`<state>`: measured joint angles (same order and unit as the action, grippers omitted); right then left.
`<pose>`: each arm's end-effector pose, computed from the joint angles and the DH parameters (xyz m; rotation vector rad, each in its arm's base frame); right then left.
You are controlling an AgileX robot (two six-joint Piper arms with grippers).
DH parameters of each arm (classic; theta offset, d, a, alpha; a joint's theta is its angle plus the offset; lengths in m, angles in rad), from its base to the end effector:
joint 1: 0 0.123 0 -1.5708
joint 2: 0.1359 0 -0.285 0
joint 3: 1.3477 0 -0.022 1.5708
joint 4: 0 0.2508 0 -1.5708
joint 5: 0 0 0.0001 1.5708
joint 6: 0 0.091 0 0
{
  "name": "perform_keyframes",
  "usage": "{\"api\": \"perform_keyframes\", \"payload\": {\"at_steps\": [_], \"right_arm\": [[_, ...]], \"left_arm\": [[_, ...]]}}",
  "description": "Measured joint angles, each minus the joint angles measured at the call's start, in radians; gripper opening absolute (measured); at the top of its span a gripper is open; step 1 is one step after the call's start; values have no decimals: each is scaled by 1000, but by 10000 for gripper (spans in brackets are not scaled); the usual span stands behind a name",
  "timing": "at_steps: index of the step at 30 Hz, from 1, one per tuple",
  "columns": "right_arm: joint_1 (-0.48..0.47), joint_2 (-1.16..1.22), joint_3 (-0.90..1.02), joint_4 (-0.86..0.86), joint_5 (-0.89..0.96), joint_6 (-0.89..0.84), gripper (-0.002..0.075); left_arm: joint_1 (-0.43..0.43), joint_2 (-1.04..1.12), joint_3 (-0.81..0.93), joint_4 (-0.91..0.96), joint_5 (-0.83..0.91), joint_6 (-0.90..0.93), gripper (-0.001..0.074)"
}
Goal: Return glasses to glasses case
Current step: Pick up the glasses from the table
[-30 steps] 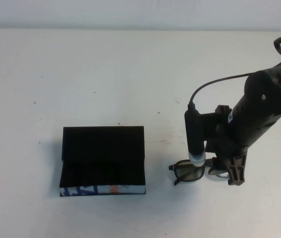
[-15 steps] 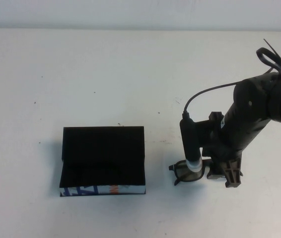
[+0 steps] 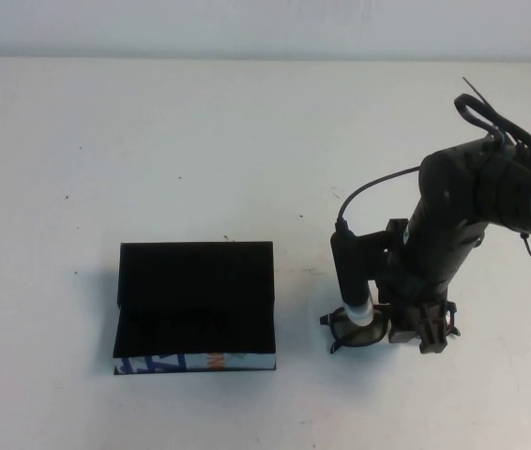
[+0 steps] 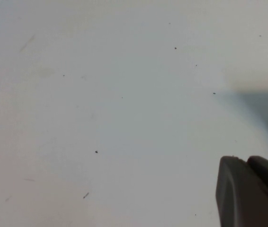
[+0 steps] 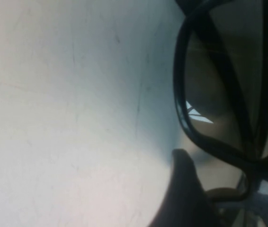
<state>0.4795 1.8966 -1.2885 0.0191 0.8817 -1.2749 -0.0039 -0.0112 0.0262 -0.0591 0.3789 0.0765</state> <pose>0.3282 0.1722 0.1827 -2.2807 1.9173 -0.0756 0.0525 -0.0022 0.1710 0.0389 1.8764 -0.0084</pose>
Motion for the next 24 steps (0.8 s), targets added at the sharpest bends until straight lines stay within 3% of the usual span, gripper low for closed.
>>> {"api": "perform_keyframes", "payload": {"at_steps": [10,17,22,24], "right_arm": [[0,4,0,0,10,0,324],[1,4,0,0,28,0,225],[1,4,-2,0,56,0,78],[1,2,-10,2,72,0,69]], "left_arm": [[0,0,0,0,0,0,-1],[0,0,0,0,0,0,-1],[0,0,0,0,0,0,-1],[0,0,0,0,0,0,-1]]}}
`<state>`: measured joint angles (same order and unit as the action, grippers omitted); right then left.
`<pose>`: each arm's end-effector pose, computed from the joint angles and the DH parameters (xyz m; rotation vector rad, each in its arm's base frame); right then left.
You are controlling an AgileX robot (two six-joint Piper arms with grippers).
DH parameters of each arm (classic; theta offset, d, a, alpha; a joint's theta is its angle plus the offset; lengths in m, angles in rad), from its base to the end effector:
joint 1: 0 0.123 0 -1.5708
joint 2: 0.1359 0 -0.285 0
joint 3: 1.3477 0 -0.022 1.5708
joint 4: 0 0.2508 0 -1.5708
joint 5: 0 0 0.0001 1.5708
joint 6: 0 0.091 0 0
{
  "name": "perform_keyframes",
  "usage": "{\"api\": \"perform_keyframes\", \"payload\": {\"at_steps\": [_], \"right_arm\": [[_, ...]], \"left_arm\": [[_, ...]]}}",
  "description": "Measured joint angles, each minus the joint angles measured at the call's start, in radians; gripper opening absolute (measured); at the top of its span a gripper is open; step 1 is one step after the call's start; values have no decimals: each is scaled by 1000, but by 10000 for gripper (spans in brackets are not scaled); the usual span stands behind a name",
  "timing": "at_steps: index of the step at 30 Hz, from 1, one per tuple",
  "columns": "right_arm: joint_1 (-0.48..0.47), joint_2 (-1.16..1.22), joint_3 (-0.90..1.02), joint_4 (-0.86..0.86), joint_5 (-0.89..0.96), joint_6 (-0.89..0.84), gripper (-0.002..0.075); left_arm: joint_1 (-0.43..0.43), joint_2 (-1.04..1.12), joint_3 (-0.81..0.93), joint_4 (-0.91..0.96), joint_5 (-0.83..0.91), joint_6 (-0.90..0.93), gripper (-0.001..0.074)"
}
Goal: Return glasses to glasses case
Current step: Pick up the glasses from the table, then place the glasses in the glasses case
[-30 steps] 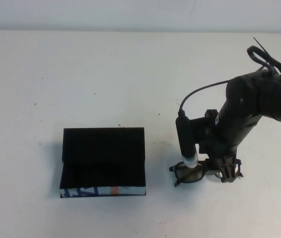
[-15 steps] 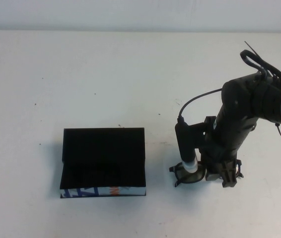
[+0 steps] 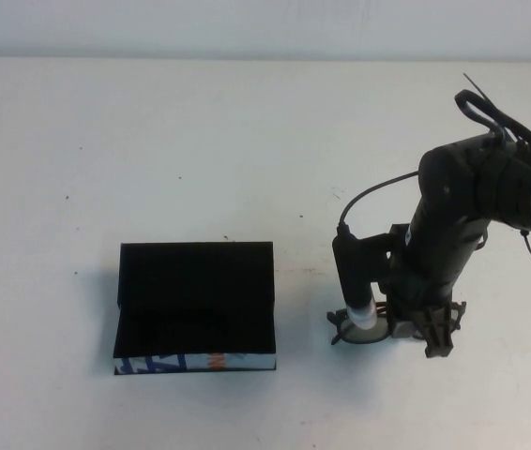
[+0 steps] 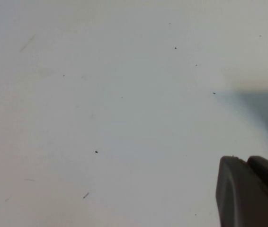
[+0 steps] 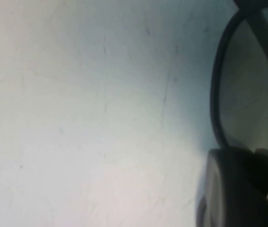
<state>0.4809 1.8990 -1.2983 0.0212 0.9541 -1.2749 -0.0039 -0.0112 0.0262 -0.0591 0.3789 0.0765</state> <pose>0.3239 0.1708 0.1833 -2.3274 1.9547 -0.0356 0.0525 -0.0022 0.1710 0.0389 1.8764 -0.0084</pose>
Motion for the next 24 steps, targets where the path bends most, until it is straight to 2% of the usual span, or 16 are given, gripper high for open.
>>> {"api": "perform_keyframes", "payload": {"at_steps": [7,11,18,24], "right_arm": [[30,-31,-62,-11,130,71,69],[113,-42,-194,-8,230,126,69],[280,41,-433,17,261,255,69],[359,185,-579,44,265,328,69]], "left_arm": [[0,0,0,0,0,0,-1],[0,0,0,0,0,0,-1],[0,0,0,0,0,0,-1],[0,0,0,0,0,0,-1]]}}
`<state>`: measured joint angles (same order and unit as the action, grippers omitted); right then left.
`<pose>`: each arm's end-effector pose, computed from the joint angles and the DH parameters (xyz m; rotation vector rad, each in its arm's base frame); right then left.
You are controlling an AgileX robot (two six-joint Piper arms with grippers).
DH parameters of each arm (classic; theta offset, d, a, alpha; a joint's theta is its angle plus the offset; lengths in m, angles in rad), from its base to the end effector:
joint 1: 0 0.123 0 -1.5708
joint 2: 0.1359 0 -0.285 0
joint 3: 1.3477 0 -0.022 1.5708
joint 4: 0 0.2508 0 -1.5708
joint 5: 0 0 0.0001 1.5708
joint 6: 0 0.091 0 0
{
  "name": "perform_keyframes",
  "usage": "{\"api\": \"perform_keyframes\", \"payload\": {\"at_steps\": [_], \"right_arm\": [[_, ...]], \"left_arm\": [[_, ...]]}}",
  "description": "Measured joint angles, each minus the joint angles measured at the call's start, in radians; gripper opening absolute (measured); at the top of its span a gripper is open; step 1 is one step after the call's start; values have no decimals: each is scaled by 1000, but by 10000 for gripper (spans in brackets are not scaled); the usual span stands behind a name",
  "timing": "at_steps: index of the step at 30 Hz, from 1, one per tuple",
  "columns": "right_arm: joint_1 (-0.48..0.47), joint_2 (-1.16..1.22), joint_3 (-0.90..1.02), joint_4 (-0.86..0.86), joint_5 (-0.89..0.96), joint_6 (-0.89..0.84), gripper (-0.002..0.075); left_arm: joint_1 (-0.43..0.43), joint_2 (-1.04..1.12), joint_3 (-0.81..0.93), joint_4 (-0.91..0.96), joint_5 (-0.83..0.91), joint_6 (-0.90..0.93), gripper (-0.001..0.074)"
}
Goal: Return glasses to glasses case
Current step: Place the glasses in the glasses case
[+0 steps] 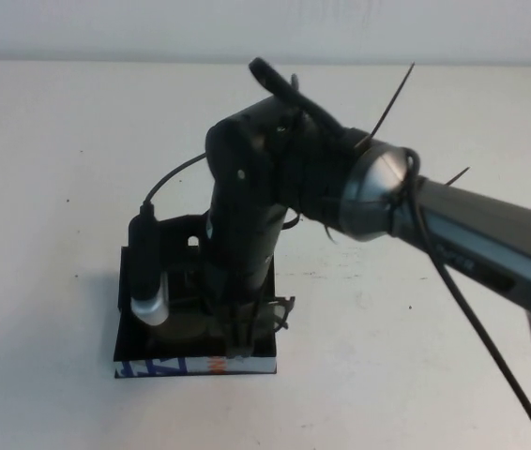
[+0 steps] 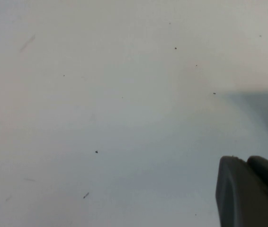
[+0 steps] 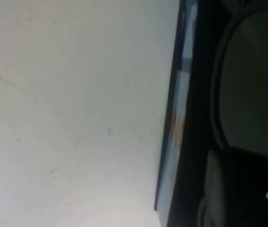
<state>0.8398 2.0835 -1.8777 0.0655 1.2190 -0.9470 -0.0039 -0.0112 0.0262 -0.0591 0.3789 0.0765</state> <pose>0.2928 0.3349 0.2539 -2.2491 1.8378 0.0748 0.0525 -0.0022 0.1710 0.0389 1.8764 -0.0084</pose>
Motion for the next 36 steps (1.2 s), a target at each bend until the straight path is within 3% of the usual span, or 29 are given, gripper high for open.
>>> {"api": "perform_keyframes", "payload": {"at_steps": [11,36], "right_arm": [[21,112,-90,15,6,31,69],[37,111,-117,-12,7,114,69]], "left_arm": [[0,0,0,0,0,0,-1],[0,0,0,0,0,0,-1]]}}
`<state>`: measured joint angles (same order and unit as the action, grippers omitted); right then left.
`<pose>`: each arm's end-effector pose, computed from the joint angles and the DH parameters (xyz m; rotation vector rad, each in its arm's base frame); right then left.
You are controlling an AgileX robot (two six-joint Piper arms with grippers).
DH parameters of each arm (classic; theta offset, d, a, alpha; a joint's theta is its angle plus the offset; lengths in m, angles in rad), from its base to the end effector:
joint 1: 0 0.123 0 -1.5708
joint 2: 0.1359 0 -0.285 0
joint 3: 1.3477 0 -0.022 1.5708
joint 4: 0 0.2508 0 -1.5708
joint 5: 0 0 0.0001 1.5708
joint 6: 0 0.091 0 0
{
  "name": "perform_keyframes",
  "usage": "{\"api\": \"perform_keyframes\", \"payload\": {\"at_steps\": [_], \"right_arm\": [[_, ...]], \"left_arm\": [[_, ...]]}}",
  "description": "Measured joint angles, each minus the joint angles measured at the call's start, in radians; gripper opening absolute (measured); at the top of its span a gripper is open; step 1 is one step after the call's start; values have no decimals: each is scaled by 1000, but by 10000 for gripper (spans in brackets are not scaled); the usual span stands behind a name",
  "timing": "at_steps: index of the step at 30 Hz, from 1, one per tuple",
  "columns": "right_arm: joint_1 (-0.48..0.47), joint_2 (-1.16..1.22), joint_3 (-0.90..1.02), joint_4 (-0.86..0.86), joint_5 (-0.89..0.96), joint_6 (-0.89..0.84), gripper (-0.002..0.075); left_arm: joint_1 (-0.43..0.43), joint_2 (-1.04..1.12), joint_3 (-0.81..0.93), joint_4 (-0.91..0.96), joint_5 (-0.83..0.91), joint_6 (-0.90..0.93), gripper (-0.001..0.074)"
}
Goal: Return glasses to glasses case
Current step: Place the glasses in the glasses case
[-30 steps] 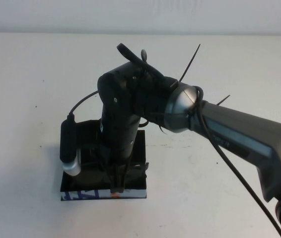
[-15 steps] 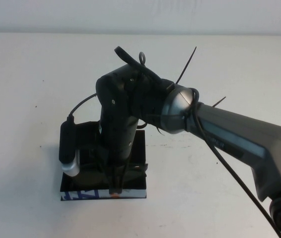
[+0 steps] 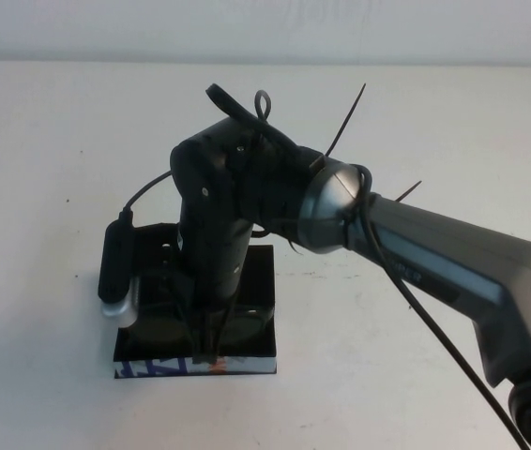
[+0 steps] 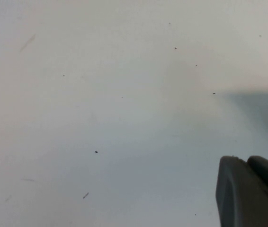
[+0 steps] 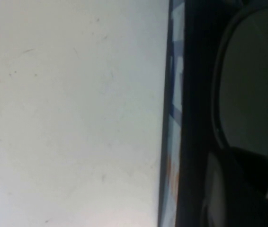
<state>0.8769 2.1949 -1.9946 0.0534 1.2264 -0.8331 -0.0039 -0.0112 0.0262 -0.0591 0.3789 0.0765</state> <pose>0.2963 0.3633 0.2347 -2.1844 1.9232 0.0836 0.0525 -0.0022 0.1710 0.0389 1.8764 -0.0084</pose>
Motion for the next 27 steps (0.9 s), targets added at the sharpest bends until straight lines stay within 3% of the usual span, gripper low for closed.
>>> {"api": "perform_keyframes", "payload": {"at_steps": [27], "right_arm": [[4,61,-3,2,-2,0,68]], "left_arm": [[0,0,0,0,0,0,-1]]}}
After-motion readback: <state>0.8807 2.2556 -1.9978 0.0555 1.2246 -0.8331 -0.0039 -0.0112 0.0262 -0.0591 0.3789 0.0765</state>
